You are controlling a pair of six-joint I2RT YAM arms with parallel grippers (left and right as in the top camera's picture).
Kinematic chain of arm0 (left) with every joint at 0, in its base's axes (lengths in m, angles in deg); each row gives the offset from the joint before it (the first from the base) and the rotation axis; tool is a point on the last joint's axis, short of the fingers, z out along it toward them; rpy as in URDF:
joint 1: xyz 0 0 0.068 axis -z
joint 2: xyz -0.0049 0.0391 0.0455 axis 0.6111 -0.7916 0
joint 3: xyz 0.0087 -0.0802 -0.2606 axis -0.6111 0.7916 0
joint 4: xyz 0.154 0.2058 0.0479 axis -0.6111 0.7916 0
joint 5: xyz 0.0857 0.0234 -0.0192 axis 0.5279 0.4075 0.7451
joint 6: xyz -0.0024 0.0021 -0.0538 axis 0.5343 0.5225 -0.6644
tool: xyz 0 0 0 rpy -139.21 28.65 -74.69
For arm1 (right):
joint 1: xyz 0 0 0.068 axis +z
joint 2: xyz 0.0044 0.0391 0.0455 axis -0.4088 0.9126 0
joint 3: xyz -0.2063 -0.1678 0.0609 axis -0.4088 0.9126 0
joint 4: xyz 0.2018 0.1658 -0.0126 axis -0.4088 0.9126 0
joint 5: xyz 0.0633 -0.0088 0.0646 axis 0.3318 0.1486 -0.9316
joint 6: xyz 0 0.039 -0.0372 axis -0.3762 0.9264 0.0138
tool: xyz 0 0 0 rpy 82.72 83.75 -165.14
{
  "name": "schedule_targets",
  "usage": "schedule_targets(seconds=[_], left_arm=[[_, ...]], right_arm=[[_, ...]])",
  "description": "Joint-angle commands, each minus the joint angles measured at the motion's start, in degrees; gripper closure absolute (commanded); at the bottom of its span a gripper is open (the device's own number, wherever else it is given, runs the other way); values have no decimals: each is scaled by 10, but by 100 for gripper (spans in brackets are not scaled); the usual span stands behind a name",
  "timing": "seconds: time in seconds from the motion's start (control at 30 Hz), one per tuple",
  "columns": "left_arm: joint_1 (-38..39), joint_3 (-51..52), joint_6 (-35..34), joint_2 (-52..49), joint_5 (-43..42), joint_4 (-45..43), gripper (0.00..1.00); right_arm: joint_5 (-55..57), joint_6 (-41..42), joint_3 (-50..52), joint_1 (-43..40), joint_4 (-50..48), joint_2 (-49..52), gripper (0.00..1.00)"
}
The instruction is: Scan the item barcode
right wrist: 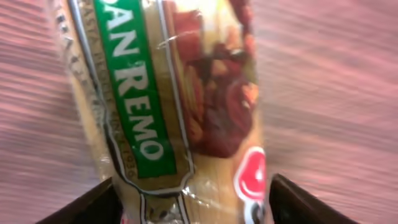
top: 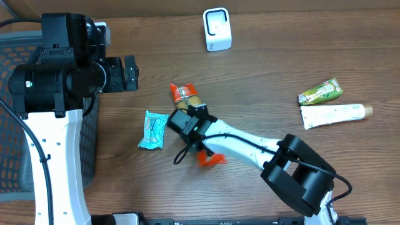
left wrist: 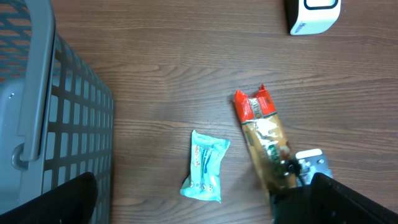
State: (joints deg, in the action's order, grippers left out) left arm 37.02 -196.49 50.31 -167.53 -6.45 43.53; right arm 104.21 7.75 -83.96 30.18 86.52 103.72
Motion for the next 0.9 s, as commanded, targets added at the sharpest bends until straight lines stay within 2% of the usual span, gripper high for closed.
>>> schedule_targets(seconds=[0.0, 0.13, 0.27, 0.57, 0.67, 0.87], left_arm=[[-2, 3, 9, -2, 4, -1, 0], [-2, 3, 9, -2, 4, -1, 0], [-2, 3, 9, -2, 4, -1, 0], [-2, 3, 9, -2, 4, -1, 0], [-2, 3, 9, -2, 4, -1, 0], [-2, 3, 9, -2, 4, -1, 0]], right_arm=[[50, -110, -28, -29, 32, 6, 15], [35, -240, -85, -29, 93, 3, 0], [23, -269, -104, -9, 112, 3, 0], [23, -275, -36, 26, 24, 33, 10], [60, -274, -13, 26, 7, 38, 17], [137, -274, 20, 25, -27, 38, 21]])
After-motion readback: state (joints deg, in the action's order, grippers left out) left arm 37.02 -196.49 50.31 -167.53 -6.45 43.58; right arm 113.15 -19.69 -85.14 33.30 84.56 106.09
